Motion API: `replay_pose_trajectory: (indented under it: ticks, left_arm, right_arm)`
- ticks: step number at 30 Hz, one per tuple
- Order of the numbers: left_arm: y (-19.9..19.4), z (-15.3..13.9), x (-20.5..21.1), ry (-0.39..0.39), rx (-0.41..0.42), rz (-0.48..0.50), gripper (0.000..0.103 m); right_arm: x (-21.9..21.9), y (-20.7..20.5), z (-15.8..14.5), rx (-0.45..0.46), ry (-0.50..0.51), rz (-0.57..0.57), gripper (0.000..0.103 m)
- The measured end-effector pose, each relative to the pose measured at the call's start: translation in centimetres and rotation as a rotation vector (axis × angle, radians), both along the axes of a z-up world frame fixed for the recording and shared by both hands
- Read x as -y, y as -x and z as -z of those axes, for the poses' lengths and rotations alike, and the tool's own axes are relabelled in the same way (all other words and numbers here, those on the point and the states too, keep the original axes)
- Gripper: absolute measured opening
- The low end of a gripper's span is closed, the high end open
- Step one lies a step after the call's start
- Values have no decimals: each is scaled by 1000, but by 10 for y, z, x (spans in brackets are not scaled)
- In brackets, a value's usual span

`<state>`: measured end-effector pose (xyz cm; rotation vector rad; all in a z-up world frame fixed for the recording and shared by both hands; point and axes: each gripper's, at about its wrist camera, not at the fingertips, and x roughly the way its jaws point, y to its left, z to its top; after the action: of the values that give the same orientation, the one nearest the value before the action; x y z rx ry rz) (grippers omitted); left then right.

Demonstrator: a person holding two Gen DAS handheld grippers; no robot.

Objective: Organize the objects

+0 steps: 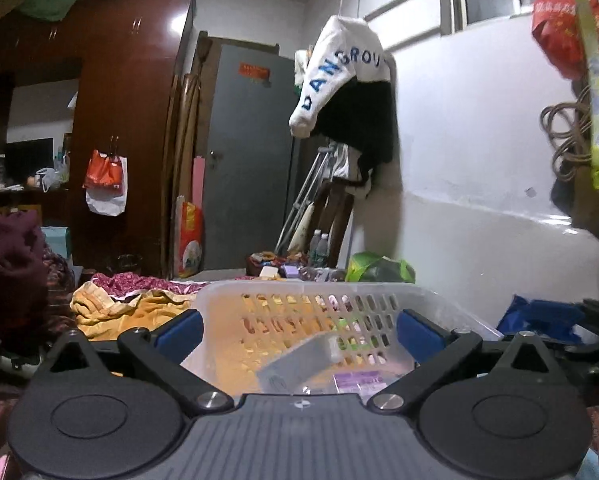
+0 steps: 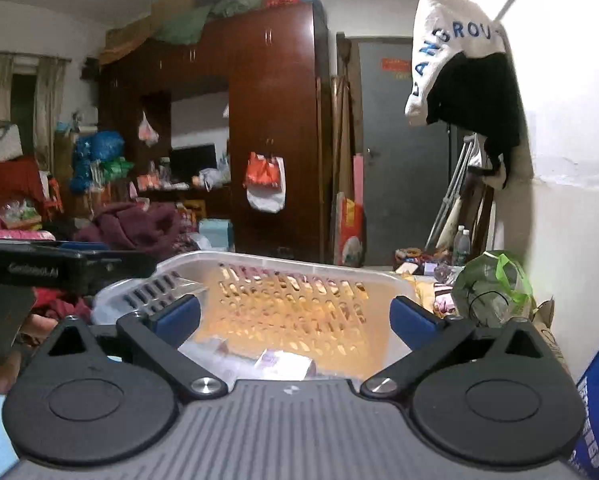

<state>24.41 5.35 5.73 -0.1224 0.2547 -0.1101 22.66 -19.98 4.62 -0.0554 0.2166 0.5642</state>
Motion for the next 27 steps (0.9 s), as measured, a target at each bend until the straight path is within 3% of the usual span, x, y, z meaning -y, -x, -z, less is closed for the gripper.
replay_pose_trajectory:
  ticks: [3, 8, 11, 17, 19, 20, 21, 27]
  left_arm:
    - [53, 17, -4, 55, 5, 35, 103]
    - [154, 81, 34, -12, 20, 104, 103]
    - [186, 96, 53, 7, 11, 151, 103]
    - [200, 112, 80, -56, -42, 199, 103]
    - [200, 121, 88, -70, -63, 217, 103]
    - [198, 126, 93, -79, -75, 226, 103]
    - [197, 130, 97, -86, -84, 230, 103]
    - [183, 141, 113, -112, -85, 186, 102]
  right_arm:
    - [21, 42, 21, -8, 10, 21, 103]
    - [50, 87, 76, -90, 6, 28, 103]
    - [54, 100, 100, -159, -43, -4, 103]
    - [24, 93, 117, -193, 65, 5, 102]
    - [22, 90, 119, -200, 56, 2, 94]
    - [23, 89, 121, -192, 51, 11, 79]
    - [25, 90, 120, -184, 52, 20, 76]
    - [47, 105, 125, -173, -4, 31, 76]
